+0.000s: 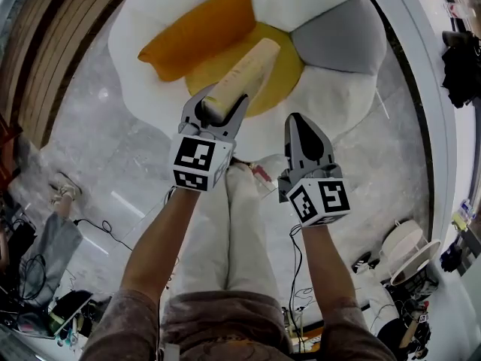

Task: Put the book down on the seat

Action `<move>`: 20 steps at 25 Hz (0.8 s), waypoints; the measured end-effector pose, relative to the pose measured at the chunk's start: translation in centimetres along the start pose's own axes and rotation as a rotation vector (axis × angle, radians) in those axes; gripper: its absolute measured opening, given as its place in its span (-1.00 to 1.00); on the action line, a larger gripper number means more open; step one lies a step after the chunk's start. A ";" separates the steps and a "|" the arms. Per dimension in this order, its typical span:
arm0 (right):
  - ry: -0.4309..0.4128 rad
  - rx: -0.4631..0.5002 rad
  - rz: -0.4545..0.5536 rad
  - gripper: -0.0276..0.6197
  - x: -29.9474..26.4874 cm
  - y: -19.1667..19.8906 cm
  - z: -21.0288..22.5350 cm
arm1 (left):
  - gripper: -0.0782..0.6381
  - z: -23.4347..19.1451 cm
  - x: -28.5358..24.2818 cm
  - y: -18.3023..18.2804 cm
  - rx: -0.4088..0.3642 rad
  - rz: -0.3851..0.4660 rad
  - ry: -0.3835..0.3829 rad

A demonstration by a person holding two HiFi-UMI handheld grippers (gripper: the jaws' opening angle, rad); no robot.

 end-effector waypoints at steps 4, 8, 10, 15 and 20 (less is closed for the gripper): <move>0.001 -0.007 -0.008 -0.85 -0.4 0.7 -0.1 | -0.21 -1.3 -1.8 1.0 0.086 0.011 -0.010; -0.001 -0.016 -0.024 -0.85 -0.4 1.6 -0.1 | -0.21 -2.2 -3.9 2.7 0.178 0.009 -0.015; 0.000 -0.021 -0.034 -0.85 -0.4 2.2 0.1 | -0.21 -2.6 -5.0 4.0 0.223 0.002 -0.015; 0.005 -0.025 -0.056 -0.85 -0.4 3.5 0.4 | -0.21 -3.6 -7.3 6.8 0.348 -0.003 -0.015; 0.008 -0.032 -0.078 -0.85 -0.6 4.8 0.6 | -0.21 -4.7 -9.0 8.7 0.445 0.002 -0.023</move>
Point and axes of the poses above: the fingertips, and each gripper's own axes: x backward along the fingers, z to its right, y out of its underside, the point moved 2 cm from there along x, backward along the fingers, and after that the axes turned 12 degrees about z, right-handed, at the moved point
